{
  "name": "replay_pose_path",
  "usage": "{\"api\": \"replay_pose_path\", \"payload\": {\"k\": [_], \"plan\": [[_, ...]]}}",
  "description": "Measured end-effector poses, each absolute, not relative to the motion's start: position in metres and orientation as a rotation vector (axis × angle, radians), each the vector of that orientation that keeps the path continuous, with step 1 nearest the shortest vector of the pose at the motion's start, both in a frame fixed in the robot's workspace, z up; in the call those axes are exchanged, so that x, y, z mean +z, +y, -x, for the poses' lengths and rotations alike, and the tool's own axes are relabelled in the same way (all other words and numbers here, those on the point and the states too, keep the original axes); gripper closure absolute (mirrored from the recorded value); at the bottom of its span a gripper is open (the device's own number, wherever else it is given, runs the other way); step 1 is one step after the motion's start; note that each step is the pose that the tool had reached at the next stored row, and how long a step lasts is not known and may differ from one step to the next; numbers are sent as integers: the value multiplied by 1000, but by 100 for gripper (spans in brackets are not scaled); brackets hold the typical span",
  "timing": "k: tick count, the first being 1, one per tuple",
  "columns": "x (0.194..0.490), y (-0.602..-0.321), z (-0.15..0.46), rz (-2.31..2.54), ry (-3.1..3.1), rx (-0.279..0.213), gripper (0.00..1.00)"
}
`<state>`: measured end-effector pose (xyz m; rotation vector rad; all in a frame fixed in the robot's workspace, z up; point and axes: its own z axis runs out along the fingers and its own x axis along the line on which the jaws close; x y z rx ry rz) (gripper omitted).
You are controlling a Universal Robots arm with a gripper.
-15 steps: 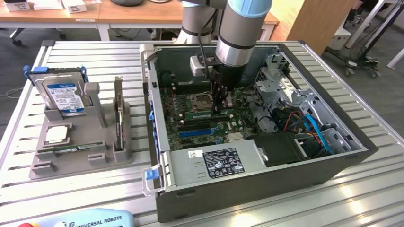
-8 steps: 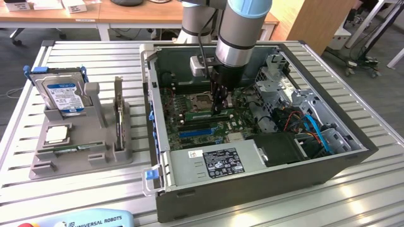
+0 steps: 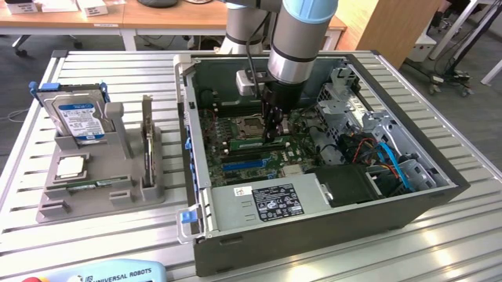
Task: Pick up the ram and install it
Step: 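Insert the ram into the slot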
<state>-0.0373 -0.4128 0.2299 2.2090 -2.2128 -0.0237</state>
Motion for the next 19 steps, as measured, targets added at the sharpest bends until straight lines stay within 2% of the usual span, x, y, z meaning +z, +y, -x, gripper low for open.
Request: {"api": "replay_pose_path", "payload": {"k": [19], "plan": [[229, -413, 37, -2205, -2217, -24, 89]]}}
